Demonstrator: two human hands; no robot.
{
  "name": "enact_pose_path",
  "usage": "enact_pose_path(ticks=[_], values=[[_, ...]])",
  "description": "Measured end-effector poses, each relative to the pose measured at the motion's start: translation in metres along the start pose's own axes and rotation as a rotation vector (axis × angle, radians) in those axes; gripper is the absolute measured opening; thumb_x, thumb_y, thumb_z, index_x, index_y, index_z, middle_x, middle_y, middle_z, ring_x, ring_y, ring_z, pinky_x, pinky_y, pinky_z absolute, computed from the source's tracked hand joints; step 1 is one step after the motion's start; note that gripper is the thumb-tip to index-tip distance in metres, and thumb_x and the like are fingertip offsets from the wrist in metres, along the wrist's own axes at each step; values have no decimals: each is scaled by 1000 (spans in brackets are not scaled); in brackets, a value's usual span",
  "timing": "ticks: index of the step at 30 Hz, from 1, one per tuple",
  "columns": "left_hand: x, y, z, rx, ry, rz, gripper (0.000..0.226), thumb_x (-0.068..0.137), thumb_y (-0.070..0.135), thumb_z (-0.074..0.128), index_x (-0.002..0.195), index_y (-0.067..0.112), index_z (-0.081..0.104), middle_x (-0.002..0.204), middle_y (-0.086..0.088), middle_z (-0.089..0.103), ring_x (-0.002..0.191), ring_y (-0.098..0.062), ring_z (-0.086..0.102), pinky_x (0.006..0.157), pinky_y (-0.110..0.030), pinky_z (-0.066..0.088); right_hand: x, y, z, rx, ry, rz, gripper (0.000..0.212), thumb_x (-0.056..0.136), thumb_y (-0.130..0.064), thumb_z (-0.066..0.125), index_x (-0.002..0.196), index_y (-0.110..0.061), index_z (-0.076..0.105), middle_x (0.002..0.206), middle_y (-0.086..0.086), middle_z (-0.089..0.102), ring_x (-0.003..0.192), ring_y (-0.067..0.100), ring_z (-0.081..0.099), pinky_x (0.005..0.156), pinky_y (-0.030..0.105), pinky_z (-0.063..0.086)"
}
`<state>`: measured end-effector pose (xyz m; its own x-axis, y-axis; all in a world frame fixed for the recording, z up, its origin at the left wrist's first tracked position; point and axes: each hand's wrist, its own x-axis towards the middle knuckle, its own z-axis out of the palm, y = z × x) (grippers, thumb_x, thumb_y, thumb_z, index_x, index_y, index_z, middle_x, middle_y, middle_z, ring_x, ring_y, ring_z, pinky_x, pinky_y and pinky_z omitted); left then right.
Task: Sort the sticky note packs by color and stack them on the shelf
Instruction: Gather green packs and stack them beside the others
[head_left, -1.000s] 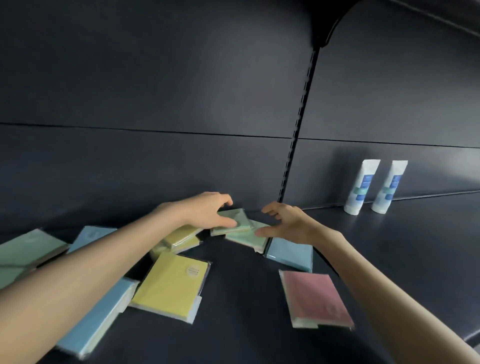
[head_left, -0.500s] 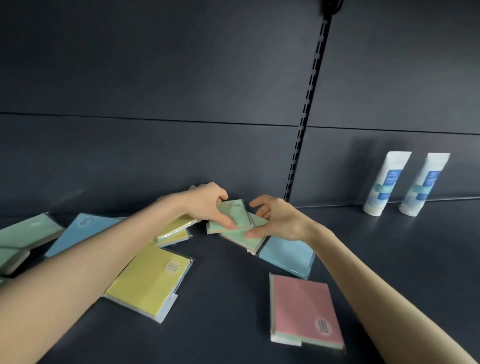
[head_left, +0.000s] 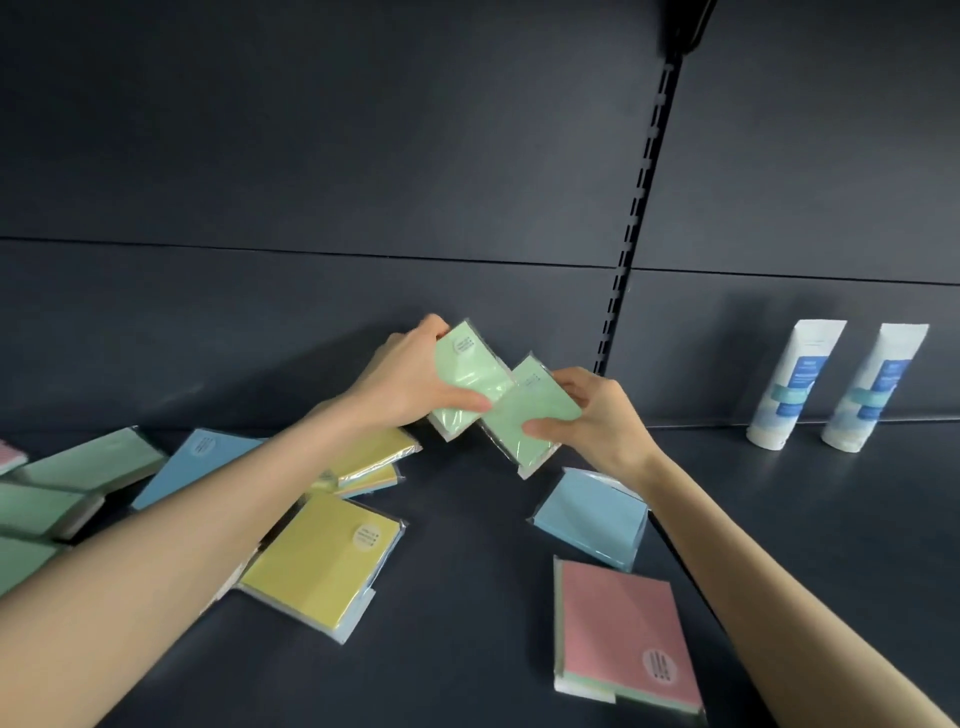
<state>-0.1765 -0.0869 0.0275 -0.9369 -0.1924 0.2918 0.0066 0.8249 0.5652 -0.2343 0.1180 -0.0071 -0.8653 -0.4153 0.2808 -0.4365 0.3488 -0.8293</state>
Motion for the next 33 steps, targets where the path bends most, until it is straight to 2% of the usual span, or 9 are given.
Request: enact_pose_path(ticks=[3,6,10,15,21,24,26,30,33], values=[[-10,5,-13,-177,120,-29,60,61,45,83,100,14,49,90,6,61,84,-15,60,64,-36,55,-3,-8,-3,132,65,-61,41,72,-3,78,99,-24,57,98,-5,70,89,14,69,76,28,55],[-25,2,-26,-332,185,-52,44,79,33,73,103,8,47,89,6,60,72,-10,60,45,-24,50,-7,-21,-1,219,66,-132,36,79,-1,71,100,-26,55,98,-4,70,86,10,69,73,25,56],[-53,-21,-51,-346,198,-75,33,89,34,61,104,10,44,102,-3,60,78,-24,64,57,-36,54,-11,-44,18,234,-1,-178,27,88,-4,63,106,-22,55,97,-9,67,79,0,67,68,17,53],[-89,-47,-97,-372,250,-73,10,95,21,51,102,17,46,108,-6,60,91,-23,62,53,-26,52,-18,-84,56,227,-42,-228,23,90,-7,60,110,-17,56,98,-8,68,84,8,67,68,18,52],[-134,-94,-152,-321,305,-85,13,95,23,52,104,16,48,106,-5,62,75,-24,61,54,-31,51,-32,-137,115,187,-57,-267,21,89,-12,61,108,-21,57,101,-5,67,90,16,67,75,29,56],[-159,-121,-178,-279,303,-79,17,96,22,50,110,13,46,104,-6,62,64,-13,54,48,-22,45,-42,-161,153,189,-57,-267,22,89,-12,62,107,-22,57,101,-5,67,89,15,67,71,25,54],[-177,-140,-195,-264,272,-87,17,97,23,49,112,16,44,104,-3,62,65,-12,54,51,-25,47,-51,-174,182,182,-56,-256,22,89,-13,62,107,-24,56,101,-4,66,89,14,66,70,25,52],[-213,-180,-221,-331,176,-100,15,95,24,51,108,27,44,105,-3,62,91,-35,61,73,-55,54,-71,-194,235,144,-54,-213,23,91,-17,59,110,-24,50,100,-13,58,88,5,60,67,10,46],[-233,-205,-235,-212,119,-81,19,95,23,52,112,24,43,106,-3,61,95,-29,60,81,-45,48,-85,-206,268,136,-44,-167,21,93,-14,56,110,-20,45,98,-8,57,92,16,60,75,22,47]])
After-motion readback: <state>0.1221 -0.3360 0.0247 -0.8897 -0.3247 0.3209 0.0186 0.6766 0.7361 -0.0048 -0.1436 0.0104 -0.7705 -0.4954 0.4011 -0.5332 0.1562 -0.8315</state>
